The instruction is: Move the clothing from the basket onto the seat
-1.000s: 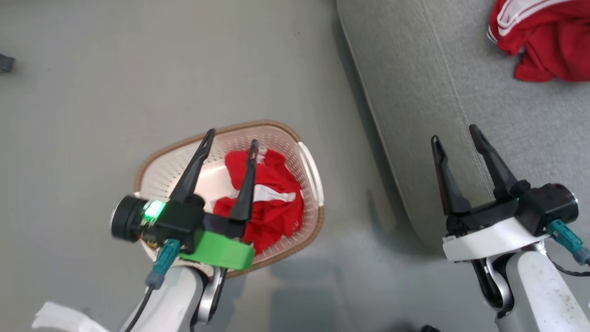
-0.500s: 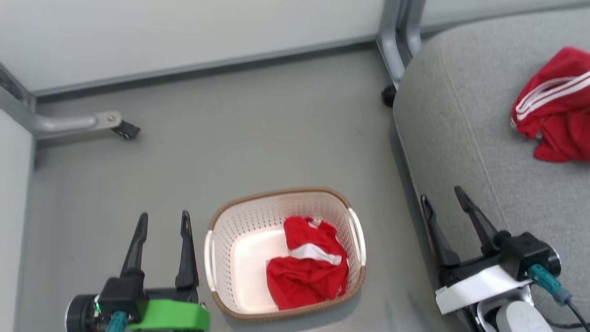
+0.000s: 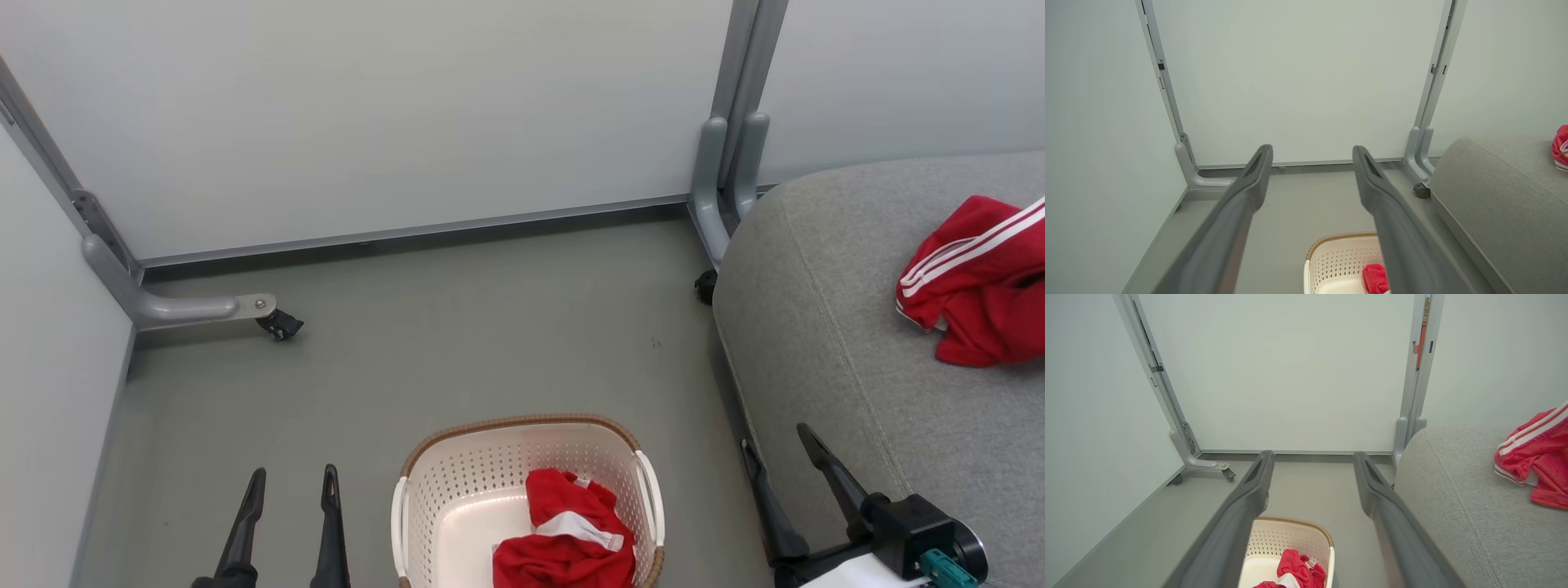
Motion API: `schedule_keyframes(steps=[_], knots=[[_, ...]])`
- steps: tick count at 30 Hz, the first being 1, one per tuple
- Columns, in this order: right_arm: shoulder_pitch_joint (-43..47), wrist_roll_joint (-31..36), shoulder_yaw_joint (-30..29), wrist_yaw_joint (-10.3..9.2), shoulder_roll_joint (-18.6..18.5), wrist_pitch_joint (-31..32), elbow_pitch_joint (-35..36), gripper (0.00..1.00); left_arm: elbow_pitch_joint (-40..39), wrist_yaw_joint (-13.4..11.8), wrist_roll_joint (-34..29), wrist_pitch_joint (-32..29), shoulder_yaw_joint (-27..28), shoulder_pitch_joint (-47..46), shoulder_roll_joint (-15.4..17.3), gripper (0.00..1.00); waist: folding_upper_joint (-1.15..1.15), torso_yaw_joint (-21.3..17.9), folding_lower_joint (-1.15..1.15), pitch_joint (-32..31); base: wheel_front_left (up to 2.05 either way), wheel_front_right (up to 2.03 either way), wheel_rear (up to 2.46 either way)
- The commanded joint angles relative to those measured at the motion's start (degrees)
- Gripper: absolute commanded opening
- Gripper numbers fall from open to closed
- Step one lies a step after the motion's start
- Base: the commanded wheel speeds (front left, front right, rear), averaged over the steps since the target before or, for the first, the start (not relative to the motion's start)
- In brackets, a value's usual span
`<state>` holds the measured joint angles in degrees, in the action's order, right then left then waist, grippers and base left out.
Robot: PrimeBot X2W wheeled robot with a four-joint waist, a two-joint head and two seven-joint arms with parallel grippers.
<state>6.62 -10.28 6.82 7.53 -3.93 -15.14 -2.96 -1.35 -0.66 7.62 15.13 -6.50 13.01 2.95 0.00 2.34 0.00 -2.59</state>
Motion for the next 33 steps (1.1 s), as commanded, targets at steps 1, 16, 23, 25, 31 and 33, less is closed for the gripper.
schedule_keyframes(steps=[1,16,23,25,31,33], knots=[[0.9,0.4,-0.5,-0.08,0.0,0.0,0.3,1.00,-0.2,-0.4,0.7,0.0,0.2,0.6,0.0,1.00,0.00,-0.1,0.00,-0.4,0.00,0.00,0.00],[1.8,0.7,-2.6,-0.08,0.6,0.0,0.9,1.00,-0.4,-1.2,0.5,0.0,-0.3,1.3,-0.1,1.00,0.00,-0.4,0.00,0.5,0.00,0.00,0.00],[1.9,0.8,-2.9,-0.08,0.7,0.0,1.0,1.00,-0.2,-1.4,0.3,0.0,-0.5,1.1,-0.1,1.00,0.00,-0.3,0.00,0.7,0.00,0.00,0.00],[1.9,0.8,-2.9,-0.08,0.7,0.0,1.0,1.00,-0.2,-1.3,0.3,0.0,-0.5,1.1,0.0,1.00,0.00,-0.3,0.00,0.8,0.00,0.00,0.00],[1.9,1.0,-3.0,-0.08,0.6,0.0,1.2,1.00,-0.2,-1.2,0.5,0.0,-0.6,0.8,-0.1,1.00,0.00,-0.3,0.00,1.3,0.00,0.00,0.00],[1.9,1.0,-3.1,-0.08,0.6,0.0,1.2,1.00,-0.3,-1.3,0.5,0.0,-0.7,0.7,-0.1,1.00,0.00,-0.3,0.00,1.5,0.00,0.00,0.00]])
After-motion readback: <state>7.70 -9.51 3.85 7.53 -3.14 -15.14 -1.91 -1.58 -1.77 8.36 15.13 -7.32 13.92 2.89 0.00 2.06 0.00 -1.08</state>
